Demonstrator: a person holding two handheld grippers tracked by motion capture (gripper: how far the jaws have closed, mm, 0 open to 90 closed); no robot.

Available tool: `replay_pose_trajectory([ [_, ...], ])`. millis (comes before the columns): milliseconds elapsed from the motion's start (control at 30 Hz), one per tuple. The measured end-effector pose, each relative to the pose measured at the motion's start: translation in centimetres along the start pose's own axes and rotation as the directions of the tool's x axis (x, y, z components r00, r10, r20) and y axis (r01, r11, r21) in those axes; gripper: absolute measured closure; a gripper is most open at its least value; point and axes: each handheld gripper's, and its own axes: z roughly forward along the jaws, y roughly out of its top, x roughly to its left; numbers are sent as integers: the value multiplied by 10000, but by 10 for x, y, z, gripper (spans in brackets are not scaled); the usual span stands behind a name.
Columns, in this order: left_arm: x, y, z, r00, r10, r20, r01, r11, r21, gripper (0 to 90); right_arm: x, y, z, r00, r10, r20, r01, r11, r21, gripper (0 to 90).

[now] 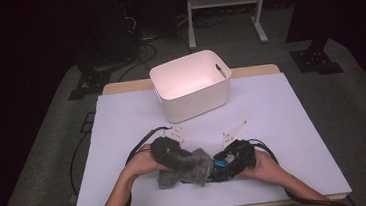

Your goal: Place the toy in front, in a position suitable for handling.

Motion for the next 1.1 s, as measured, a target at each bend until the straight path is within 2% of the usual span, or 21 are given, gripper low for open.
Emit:
replay_pose_trajectory([
  [33,0,1,2,9999,-134,1,133,9998,142,420,2,-1,-1,9998,-152,103,153,9998,-89,309],
  [67,1,2,4,9999,-92,-65,94,9994,347,409,4,-1,-1,9993,-321,211,323,9994,-114,309],
  [167,0,2,10,9997,-122,230,109,9985,543,428,12,-2,-3,9949,-848,554,858,9962,-167,311],
  [300,-3,3,9,9997,114,194,-124,9987,494,506,16,-4,-4,9901,-1176,763,1196,9926,-217,313],
  [433,-13,6,6,9978,630,-184,-615,9954,734,528,19,-6,-5,9862,-1370,928,1409,9894,-363,313],
  [533,-19,3,4,9959,812,-389,-785,9948,651,530,20,-7,-5,9887,-1205,888,1255,9906,-539,310],
  [633,-24,0,1,9945,913,-506,-892,9951,415,543,22,-4,-7,9888,-1245,828,1297,9897,-600,304],
  [833,-35,-1,-6,9916,1169,-547,-1161,9931,169,551,24,0,-13,9906,-1229,598,1270,9894,-700,310],
  [933,-43,-2,-11,9892,1412,-402,-1412,9900,40,550,25,2,-12,9910,-1284,375,1301,9904,-463,312],
  [1000,-48,-2,-14,9873,1546,-360,-1546,9880,18,552,27,3,-8,9891,-1446,271,1452,9892,-217,316],
  [1033,-50,-1,-15,9866,1595,-342,-1595,9872,32,556,30,3,-2,9879,-1551,49,1552,9879,-39,335],
  [1100,-54,-1,-16,9855,1683,-207,-1683,9857,25,559,31,3,0,9862,-1656,-35,1656,9862,44,340],
])
